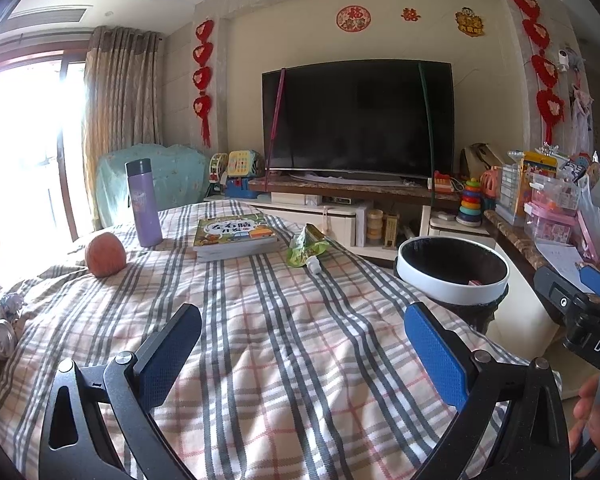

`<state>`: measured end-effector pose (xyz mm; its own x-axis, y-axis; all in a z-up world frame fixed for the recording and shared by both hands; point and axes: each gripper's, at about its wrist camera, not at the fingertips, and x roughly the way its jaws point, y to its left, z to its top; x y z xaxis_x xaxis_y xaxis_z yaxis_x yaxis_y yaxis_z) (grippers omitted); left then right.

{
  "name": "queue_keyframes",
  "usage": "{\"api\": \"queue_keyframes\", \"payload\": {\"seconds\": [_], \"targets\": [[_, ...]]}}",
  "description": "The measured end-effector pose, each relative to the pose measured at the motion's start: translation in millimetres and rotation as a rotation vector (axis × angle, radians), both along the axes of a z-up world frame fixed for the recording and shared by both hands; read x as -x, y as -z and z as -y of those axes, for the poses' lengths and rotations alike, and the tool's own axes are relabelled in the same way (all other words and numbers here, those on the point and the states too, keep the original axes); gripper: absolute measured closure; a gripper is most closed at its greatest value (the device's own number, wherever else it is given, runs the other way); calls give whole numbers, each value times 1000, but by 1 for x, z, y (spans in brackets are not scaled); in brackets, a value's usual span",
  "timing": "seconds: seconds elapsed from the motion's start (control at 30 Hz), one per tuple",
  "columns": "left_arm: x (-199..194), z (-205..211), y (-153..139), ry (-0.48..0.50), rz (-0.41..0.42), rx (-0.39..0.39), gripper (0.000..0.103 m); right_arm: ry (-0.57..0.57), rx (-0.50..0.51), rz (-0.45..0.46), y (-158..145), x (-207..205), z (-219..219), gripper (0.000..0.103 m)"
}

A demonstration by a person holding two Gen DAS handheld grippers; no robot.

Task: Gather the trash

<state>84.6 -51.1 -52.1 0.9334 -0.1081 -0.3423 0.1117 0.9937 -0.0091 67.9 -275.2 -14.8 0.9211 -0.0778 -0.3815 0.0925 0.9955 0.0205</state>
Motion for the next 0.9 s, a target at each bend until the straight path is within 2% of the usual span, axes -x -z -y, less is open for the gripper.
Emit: {"api": "queue_keyframes", "payload": {"seconds": [0.9], "targets": [[-3,-1,1,6,-6,-5,1,-14,4,-1,-2,-1,-5,0]]}}
